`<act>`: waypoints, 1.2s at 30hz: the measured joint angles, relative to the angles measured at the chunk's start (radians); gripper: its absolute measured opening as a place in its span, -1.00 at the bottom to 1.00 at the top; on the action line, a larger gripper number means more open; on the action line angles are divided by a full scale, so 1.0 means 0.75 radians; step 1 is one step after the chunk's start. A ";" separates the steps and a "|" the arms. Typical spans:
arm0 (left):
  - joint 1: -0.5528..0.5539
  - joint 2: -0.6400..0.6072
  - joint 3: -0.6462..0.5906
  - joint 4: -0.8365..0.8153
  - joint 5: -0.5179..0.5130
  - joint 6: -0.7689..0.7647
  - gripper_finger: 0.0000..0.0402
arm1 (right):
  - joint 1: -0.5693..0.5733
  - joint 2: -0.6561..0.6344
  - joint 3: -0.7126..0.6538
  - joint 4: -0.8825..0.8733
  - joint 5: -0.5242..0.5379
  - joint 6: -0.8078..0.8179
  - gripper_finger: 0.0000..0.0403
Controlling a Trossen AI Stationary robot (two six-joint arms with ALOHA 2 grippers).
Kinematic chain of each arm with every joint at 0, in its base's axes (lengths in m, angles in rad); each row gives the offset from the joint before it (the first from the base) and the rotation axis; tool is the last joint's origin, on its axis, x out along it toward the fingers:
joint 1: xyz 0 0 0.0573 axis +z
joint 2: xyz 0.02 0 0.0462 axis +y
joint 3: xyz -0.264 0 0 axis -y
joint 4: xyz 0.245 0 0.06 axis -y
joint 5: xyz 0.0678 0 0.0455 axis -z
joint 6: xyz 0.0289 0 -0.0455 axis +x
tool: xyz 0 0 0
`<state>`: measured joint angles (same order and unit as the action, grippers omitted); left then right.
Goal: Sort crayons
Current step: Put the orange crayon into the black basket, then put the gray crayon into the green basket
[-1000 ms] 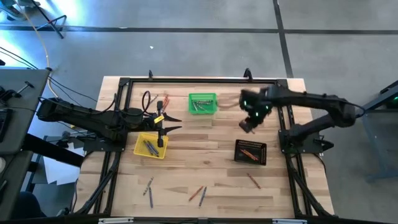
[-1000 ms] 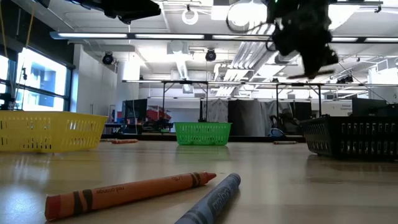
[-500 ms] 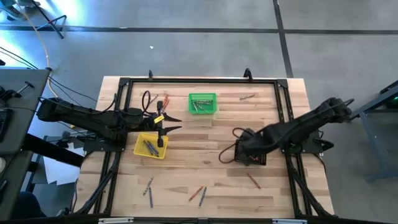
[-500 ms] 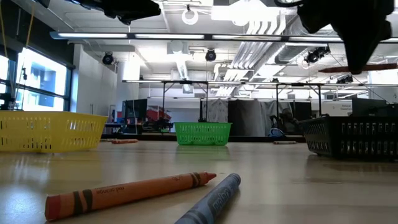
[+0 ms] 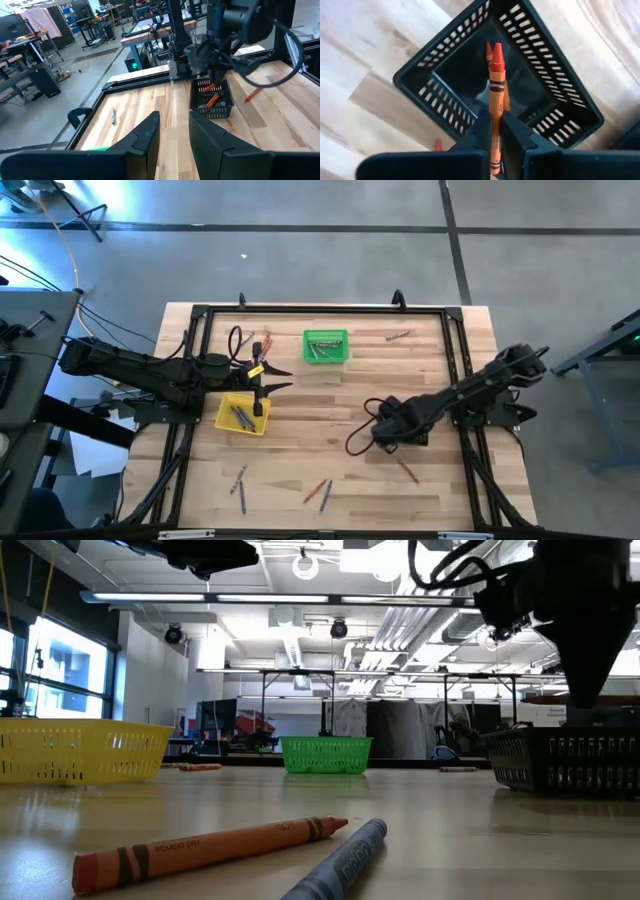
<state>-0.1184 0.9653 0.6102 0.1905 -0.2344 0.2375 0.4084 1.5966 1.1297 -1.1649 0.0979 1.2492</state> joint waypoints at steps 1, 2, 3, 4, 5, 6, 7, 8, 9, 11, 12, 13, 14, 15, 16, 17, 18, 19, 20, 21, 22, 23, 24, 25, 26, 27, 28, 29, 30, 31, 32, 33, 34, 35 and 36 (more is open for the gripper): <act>0.000 0.000 0.000 -0.001 0.000 0.000 -0.55 | -0.007 0.004 0.000 0.000 0.000 0.000 -0.91; 0.000 0.000 0.000 -0.001 0.000 0.000 -0.55 | -0.015 0.007 0.001 -0.001 0.000 0.000 -0.88; 0.000 0.000 0.000 -0.001 0.000 0.000 -0.55 | -0.022 0.008 0.001 -0.004 -0.001 -0.001 -0.84; 0.000 0.000 0.000 -0.002 -0.001 0.000 -0.55 | -0.026 0.008 0.001 -0.006 -0.001 -0.010 -0.79; 0.000 0.000 0.000 -0.003 0.000 0.000 -0.55 | -0.031 0.008 0.001 -0.007 -0.001 -0.018 -0.74; 0.000 0.000 0.000 -0.004 -0.001 0.000 -0.55 | -0.037 0.008 0.001 -0.007 -0.003 -0.027 -0.69; 0.000 0.000 0.000 -0.004 0.000 -0.001 -0.55 | -0.040 0.008 0.001 -0.008 -0.008 -0.038 -0.64; 0.000 0.000 0.000 -0.004 0.000 0.000 -0.55 | -0.044 0.008 0.001 -0.008 -0.019 -0.053 -0.60; 0.000 0.000 0.000 -0.004 0.000 0.000 -0.55 | -0.048 0.008 0.001 -0.008 -0.034 -0.063 -0.57; 0.000 0.000 0.000 -0.004 0.000 0.000 -0.55 | -0.055 0.008 0.001 -0.008 -0.059 -0.070 -0.52; 0.000 0.000 0.000 -0.004 0.000 0.000 -0.55 | -0.056 0.008 0.001 -0.008 -0.061 -0.071 -0.50; 0.000 0.000 0.000 -0.004 -0.001 0.000 -0.55 | -0.056 0.008 0.001 -0.008 -0.061 -0.071 -0.50; 0.000 0.000 0.000 -0.004 -0.001 0.000 -0.55 | -0.056 0.008 0.001 -0.009 -0.061 -0.071 -0.49; 0.000 0.000 0.000 -0.004 -0.001 0.000 -0.55 | -0.056 0.008 0.001 -0.012 -0.061 -0.076 -0.49; 0.000 0.000 0.000 -0.004 0.000 0.000 -0.55 | -0.057 0.008 0.001 -0.016 -0.061 -0.087 -0.49; 0.000 0.000 0.000 -0.004 0.000 0.000 -0.55 | -0.056 0.008 0.001 -0.019 -0.061 -0.105 -0.49; 0.000 0.000 0.000 -0.003 0.000 0.000 -0.55 | -0.059 0.008 0.001 -0.022 -0.061 -0.122 -0.49; 0.000 0.000 0.000 -0.003 0.000 -0.001 -0.55 | -0.065 0.008 0.001 -0.029 -0.061 -0.138 -0.49; 0.000 0.000 0.000 -0.004 0.000 -0.001 -0.55 | -0.073 0.008 0.001 -0.038 -0.062 -0.145 -0.49; 0.000 0.000 0.000 -0.004 0.000 -0.001 -0.55 | -0.086 0.008 0.001 -0.044 -0.063 -0.157 -0.49; 0.001 0.000 0.000 -0.003 0.000 -0.001 -0.55 | -0.102 0.008 0.001 -0.052 -0.061 -0.174 -0.49; 0.000 0.000 0.000 -0.003 0.000 -0.001 -0.55 | -0.121 0.008 0.002 -0.059 -0.061 -0.200 -0.49; 0.000 0.000 0.000 -0.004 0.000 -0.001 -0.55 | -0.142 0.007 0.002 -0.066 -0.061 -0.227 -0.49; 0.000 0.000 0.000 -0.003 0.000 -0.001 -0.55 | -0.165 0.007 0.002 -0.068 -0.061 -0.259 -0.49; 0.000 0.000 0.000 -0.003 0.000 0.000 -0.55 | -0.191 0.007 0.002 -0.069 -0.061 -0.297 -0.49; 0.001 0.000 0.000 -0.003 0.000 -0.001 -0.55 | -0.220 0.007 0.002 -0.069 -0.061 -0.337 -0.49; 0.000 0.000 0.000 -0.002 0.000 0.000 -0.55 | -0.251 0.007 0.002 -0.069 -0.062 -0.377 -0.49; 0.000 0.000 0.000 -0.002 0.000 0.000 -0.55 | -0.285 0.007 0.002 -0.070 -0.061 -0.423 -0.49; 0.000 0.000 0.000 -0.002 0.000 0.000 -0.55 | -0.322 0.007 0.002 -0.072 -0.061 -0.474 -0.49; 0.000 0.000 0.000 -0.002 0.000 0.000 -0.55 | -0.360 0.007 0.002 -0.076 -0.060 -0.525 -0.49; 0.000 0.000 0.000 -0.002 0.000 0.000 -0.55 | -0.401 0.007 0.002 -0.077 -0.058 -0.577 -0.49; 0.000 0.000 0.000 -0.002 0.000 0.000 -0.55 | -0.442 0.007 0.002 -0.077 -0.049 -0.631 -0.49; 0.001 0.000 0.000 -0.002 -0.001 0.000 -0.55 | -0.488 0.007 0.002 -0.076 -0.031 -0.681 -0.49; 0.001 0.000 0.000 -0.002 -0.001 0.000 -0.55 | -0.535 0.007 0.002 -0.076 -0.012 -0.733 -0.49; 0.000 0.000 0.000 -0.002 -0.001 0.000 -0.55 | -0.583 0.006 0.002 -0.074 0.012 -0.785 -0.49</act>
<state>-0.1181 0.9653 0.6102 0.1890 -0.2348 0.2378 -0.0286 1.6012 1.1313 -1.2203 0.1069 0.6602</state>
